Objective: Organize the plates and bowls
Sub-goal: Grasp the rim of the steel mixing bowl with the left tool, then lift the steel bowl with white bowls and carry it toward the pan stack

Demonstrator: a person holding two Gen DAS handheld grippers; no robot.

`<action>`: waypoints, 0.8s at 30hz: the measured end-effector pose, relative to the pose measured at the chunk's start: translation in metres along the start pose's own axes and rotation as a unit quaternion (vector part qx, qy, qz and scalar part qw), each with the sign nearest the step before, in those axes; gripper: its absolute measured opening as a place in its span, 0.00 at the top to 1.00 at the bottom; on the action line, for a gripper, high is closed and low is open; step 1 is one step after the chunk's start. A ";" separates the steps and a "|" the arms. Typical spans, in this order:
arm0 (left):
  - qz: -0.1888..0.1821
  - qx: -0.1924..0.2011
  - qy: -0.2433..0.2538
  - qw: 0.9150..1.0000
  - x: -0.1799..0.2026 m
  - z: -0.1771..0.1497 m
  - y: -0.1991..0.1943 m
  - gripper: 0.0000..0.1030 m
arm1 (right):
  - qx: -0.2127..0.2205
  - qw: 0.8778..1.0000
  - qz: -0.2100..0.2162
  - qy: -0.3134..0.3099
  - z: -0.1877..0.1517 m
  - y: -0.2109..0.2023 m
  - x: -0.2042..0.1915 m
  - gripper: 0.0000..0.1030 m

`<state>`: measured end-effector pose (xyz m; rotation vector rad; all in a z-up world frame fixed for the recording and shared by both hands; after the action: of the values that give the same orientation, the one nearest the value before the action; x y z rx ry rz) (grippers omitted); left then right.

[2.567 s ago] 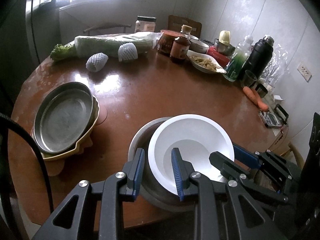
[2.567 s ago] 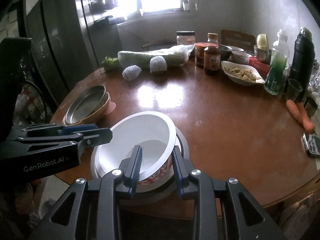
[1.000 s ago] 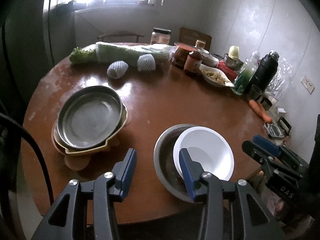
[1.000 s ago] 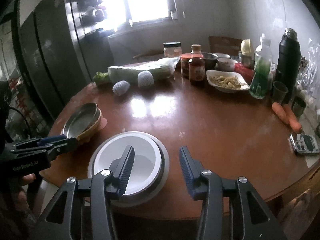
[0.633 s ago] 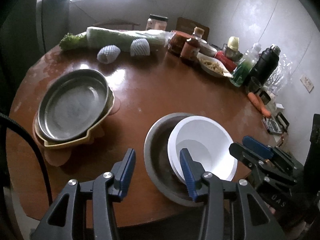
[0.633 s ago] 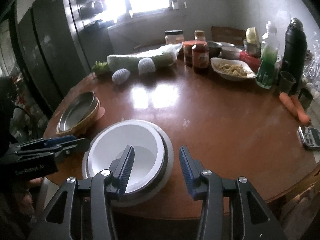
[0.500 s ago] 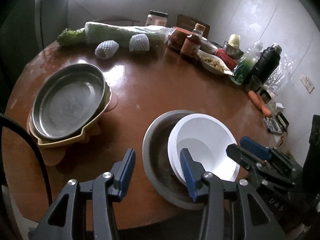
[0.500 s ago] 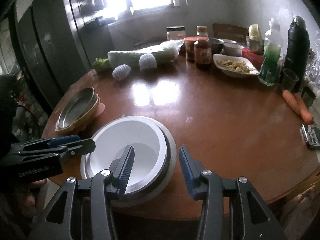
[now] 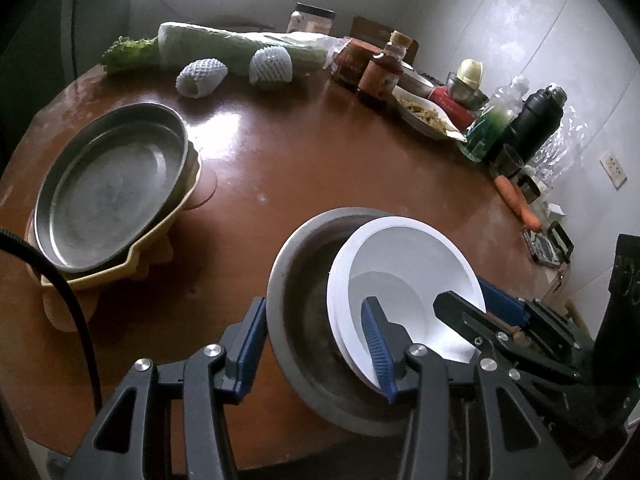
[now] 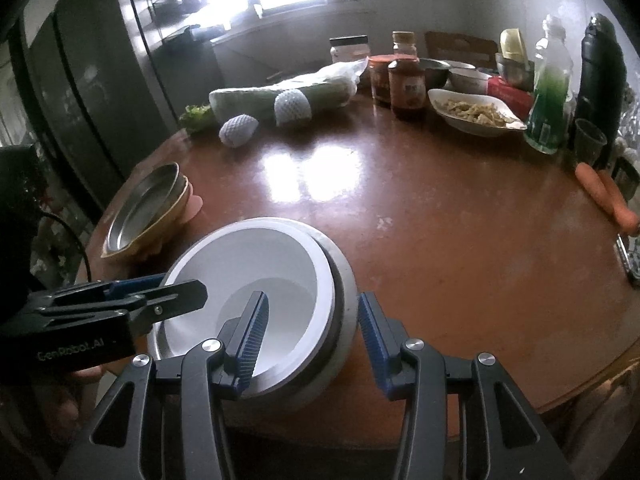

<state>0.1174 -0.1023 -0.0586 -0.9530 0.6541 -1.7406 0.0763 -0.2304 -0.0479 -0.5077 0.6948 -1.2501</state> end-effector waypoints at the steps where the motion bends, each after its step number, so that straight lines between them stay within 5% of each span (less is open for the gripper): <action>1: 0.001 0.000 0.001 1.000 0.001 0.000 0.001 0.54 | -0.004 1.000 -0.002 0.004 -0.001 0.001 0.002 0.53; 24: 0.005 -0.015 0.001 1.000 -0.001 -0.002 0.027 0.50 | -0.036 0.998 0.034 0.030 -0.011 0.025 0.002 0.52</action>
<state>0.1298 -0.1108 -0.0808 -0.9668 0.6868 -1.7277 0.0859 -0.2253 -0.0734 -0.5039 0.8034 -1.1830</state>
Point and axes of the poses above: each gripper's, at about its wrist camera, not at the fingertips, and y roughly the way its jaws point, x to its right, z to its top, the point moved 6 cm from there along y, roughly the way its jaws point, and after that the axes turned 3 degrees about x, right-handed, at the moved point
